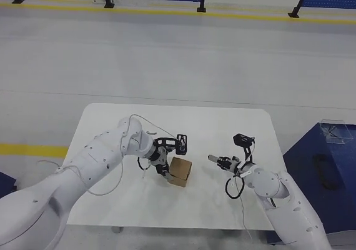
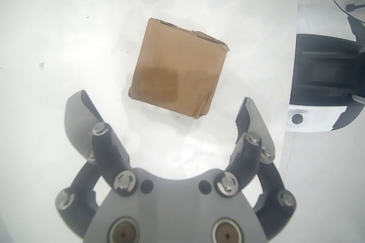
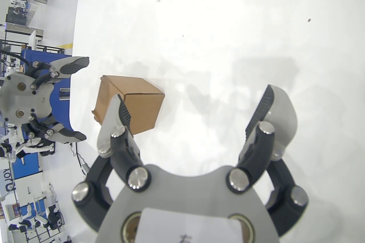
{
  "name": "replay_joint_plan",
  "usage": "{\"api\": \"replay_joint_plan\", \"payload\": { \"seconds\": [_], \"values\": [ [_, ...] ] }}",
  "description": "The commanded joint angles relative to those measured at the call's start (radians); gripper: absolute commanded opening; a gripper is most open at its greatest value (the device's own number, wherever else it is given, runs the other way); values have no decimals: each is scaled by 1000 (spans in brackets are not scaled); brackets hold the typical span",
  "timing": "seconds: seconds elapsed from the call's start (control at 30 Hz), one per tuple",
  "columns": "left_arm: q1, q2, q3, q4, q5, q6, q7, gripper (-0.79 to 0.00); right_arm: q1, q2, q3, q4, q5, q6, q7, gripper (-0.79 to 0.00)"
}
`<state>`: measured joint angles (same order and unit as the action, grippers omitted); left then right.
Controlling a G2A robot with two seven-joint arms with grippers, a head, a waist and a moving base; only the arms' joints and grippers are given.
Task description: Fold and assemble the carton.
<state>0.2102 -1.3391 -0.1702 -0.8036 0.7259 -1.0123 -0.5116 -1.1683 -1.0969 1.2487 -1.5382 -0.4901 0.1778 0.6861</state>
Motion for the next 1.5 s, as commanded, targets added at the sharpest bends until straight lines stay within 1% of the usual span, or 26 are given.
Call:
{"api": "replay_joint_plan", "payload": {
  "seconds": [0.0,0.07,0.33,0.4,0.5,0.6,0.8,1.0,1.17,1.23,1.33,1.43,1.47],
  "values": [
    [0,0,0,0,0,0,0,0,0,0,0,0,0,0,0,0],
    [5,1,0,-10,15,8,4,0,0,0,0,0,0,0,0,0],
    [5,13,0,-34,105,0,78,0,0,0,0,0,0,0,0,0],
    [13,14,0,-44,129,0,87,0,0,0,0,0,0,0,0,0],
    [17,9,0,-31,170,0,89,0,0,0,0,0,0,0,0,0],
    [23,-5,0,-10,198,0,87,0,0,0,0,0,0,0,0,0],
    [37,-45,0,41,226,0,115,0,0,0,0,0,0,0,0,0],
    [48,-86,0,93,248,0,118,0,0,0,0,0,0,0,0,0],
    [49,-109,0,114,257,0,116,0,0,0,0,0,0,0,0,0],
    [48,-112,0,121,261,0,124,-86,0,0,0,0,0,0,0,0],
    [49,-115,0,130,264,0,132,-169,0,0,0,0,0,0,0,0],
    [50,-115,0,134,269,0,136,-219,0,0,0,0,0,0,0,0],
    [51,-115,0,136,269,0,137,-209,0,0,0,0,0,0,0,0]
  ]
}}
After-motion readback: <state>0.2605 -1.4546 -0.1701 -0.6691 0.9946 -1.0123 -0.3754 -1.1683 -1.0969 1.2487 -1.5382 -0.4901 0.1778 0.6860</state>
